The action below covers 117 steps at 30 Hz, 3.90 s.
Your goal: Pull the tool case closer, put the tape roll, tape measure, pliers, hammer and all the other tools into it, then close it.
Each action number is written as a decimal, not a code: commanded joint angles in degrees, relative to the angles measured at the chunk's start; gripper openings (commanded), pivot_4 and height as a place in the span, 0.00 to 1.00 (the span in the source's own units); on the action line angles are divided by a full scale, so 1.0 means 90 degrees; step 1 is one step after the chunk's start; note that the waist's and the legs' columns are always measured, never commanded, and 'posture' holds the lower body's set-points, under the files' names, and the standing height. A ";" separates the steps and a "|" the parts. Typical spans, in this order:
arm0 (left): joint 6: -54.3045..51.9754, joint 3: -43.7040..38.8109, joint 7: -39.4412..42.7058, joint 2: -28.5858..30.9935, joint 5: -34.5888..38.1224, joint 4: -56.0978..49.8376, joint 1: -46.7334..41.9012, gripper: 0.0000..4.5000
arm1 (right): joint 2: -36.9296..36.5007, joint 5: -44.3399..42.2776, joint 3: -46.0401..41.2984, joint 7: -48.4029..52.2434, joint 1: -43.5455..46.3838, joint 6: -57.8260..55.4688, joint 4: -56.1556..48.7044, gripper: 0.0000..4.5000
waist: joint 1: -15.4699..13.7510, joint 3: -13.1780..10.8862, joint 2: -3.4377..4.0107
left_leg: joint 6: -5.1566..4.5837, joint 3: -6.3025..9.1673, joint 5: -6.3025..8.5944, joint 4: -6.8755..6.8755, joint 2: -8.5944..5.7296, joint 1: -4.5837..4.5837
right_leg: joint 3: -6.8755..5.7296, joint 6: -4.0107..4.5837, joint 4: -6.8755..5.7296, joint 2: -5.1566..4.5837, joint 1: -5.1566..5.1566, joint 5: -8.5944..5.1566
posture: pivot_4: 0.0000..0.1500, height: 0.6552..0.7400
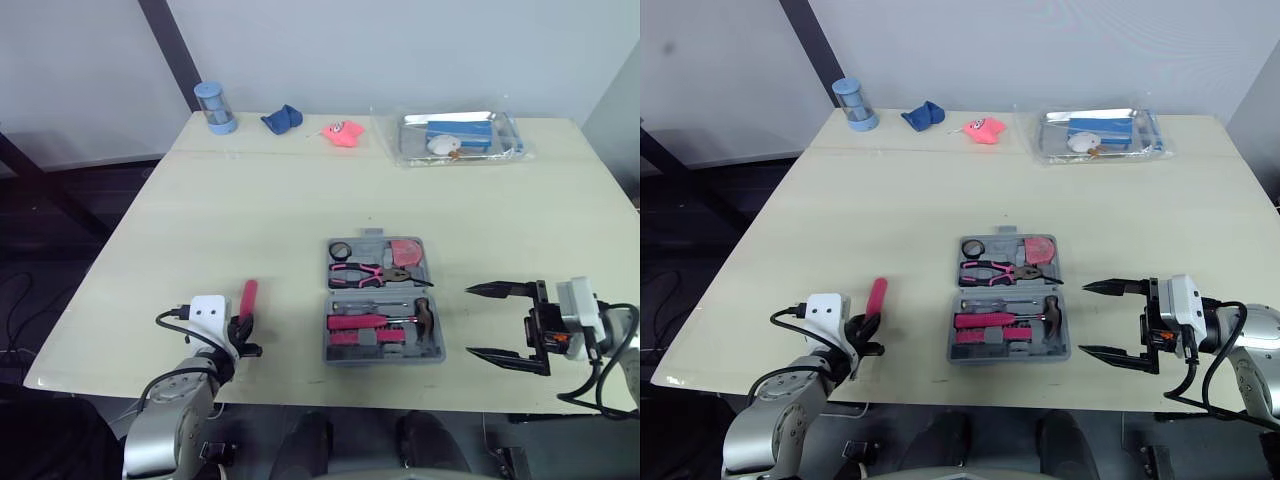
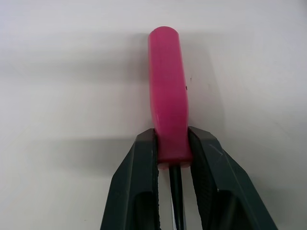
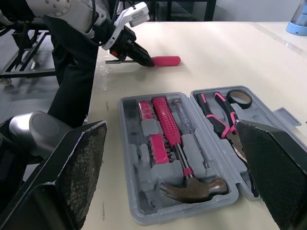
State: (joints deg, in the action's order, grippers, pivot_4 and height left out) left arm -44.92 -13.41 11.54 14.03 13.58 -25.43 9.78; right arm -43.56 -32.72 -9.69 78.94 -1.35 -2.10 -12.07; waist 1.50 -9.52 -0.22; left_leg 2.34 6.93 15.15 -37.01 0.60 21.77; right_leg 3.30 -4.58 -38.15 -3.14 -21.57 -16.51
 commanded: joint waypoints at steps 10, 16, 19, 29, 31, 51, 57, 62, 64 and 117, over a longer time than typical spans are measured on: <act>0.0481 -0.0538 0.0244 0.0092 0.0518 -0.0506 0.0165 0.98 | -0.0010 -0.0042 -0.0213 -0.0029 -0.0177 0.0285 0.0006 1.00 | -0.0011 0.0000 0.0000 | 0.0000 0.0000 0.0000 0.0000 0.0000 0.0000 | 0.0001 0.0000 0.0000 0.0000 0.0000 0.0000 | 1.00 1.00; 0.0361 -0.0946 0.1059 0.0963 0.1064 -0.0611 0.0045 0.98 | -0.0009 -0.0027 -0.0183 -0.0089 -0.0186 0.0368 0.0051 1.00 | -0.0021 0.0000 0.0000 | 0.0000 -0.0001 0.0000 0.0000 0.0000 -0.0001 | 0.0000 0.0000 0.0000 0.0000 0.0000 0.0000 | 1.00 1.00; 0.0520 -0.0935 0.1823 0.1710 0.1190 -0.0205 -0.0110 0.98 | 0.0014 -0.0012 -0.0154 -0.0120 -0.0165 0.0393 0.0064 1.00 | -0.0037 0.0000 0.0001 | 0.0000 -0.0001 0.0000 0.0000 0.0001 -0.0001 | -0.0002 0.0001 -0.0001 0.0001 0.0000 0.0000 | 1.00 1.00; 0.5173 0.0956 0.6096 0.5505 -0.0778 0.2533 -0.0597 0.98 | 0.0137 0.0056 -0.0183 -0.0265 -0.0204 0.0536 0.0078 1.00 | -0.0043 -0.0015 0.0000 | 0.0000 -0.0014 0.0000 0.0022 0.0004 -0.0002 | 0.0005 0.0004 0.0019 0.0004 -0.0005 -0.0001 | 1.00 1.00; 0.5956 0.1349 0.6469 0.5885 -0.1220 0.2935 -0.0909 0.98 | 0.0154 0.0051 -0.0194 -0.0321 -0.0262 0.0532 0.0020 1.00 | -0.0051 -0.0017 -0.0001 | -0.0001 -0.0015 0.0000 0.0025 0.0004 -0.0001 | 0.0005 0.0004 0.0019 0.0003 -0.0006 -0.0001 | 1.00 1.00; 0.9622 0.3901 0.7535 0.5510 -0.3382 0.5217 -0.4530 0.98 | 0.0236 0.0061 -0.0144 -0.0626 -0.0277 0.0518 -0.0147 1.00 | 0.0106 -0.0024 -0.0001 | -0.0004 -0.0011 0.0001 0.0013 0.0003 -0.0001 | 0.0005 0.0001 -0.0005 0.0007 -0.0007 -0.0001 | 1.00 1.00; 1.0506 0.4298 0.7673 0.5333 -0.3554 0.5905 -0.5123 0.98 | 0.0247 0.0064 -0.0129 -0.0698 -0.0303 0.0519 -0.0195 1.00 | 0.0115 -0.0024 -0.0002 | -0.0004 -0.0009 0.0001 0.0008 0.0003 -0.0001 | 0.0005 0.0002 -0.0016 0.0008 -0.0010 -0.0001 | 1.00 1.00; 1.1220 0.4594 0.7507 0.5163 -0.3974 0.6643 -0.5626 0.98 | 0.0256 0.0074 -0.0116 -0.0728 -0.0275 0.0519 -0.0189 1.00 | 0.0103 -0.0025 -0.0002 | -0.0004 -0.0008 0.0001 -0.0005 0.0002 -0.0001 | 0.0005 0.0001 -0.0026 0.0008 -0.0009 -0.0001 | 1.00 1.00; 1.1453 0.4695 0.7345 0.5026 -0.4157 0.6942 -0.5825 0.98 | 0.0258 0.0077 -0.0108 -0.0740 -0.0266 0.0521 -0.0190 1.00 | 0.0105 -0.0025 -0.0002 | -0.0004 -0.0008 0.0001 -0.0008 0.0001 0.0000 | 0.0005 0.0001 -0.0029 0.0008 -0.0009 -0.0001 | 1.00 1.00; 0.9609 0.4944 0.8446 0.6633 -0.1327 0.4453 -0.4128 0.07 | 0.0358 0.0049 -0.0046 -0.0901 -0.0274 0.0550 -0.0275 1.00 | 0.0264 -0.0036 -0.0001 | -0.0005 0.0001 0.0001 -0.0024 0.0002 -0.0006 | 0.0009 0.0003 -0.0076 0.0009 -0.0015 -0.0004 | 1.00 1.00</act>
State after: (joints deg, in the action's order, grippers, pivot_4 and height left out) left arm 45.03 33.72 87.85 72.48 -1.03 18.37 -27.69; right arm -40.26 -30.99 -9.37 70.48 -4.05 2.24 -12.81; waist 3.88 -9.84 -0.23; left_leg 2.29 6.93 15.16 -37.26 0.62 21.71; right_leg 3.37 -4.55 -38.86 -3.06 -21.71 -16.54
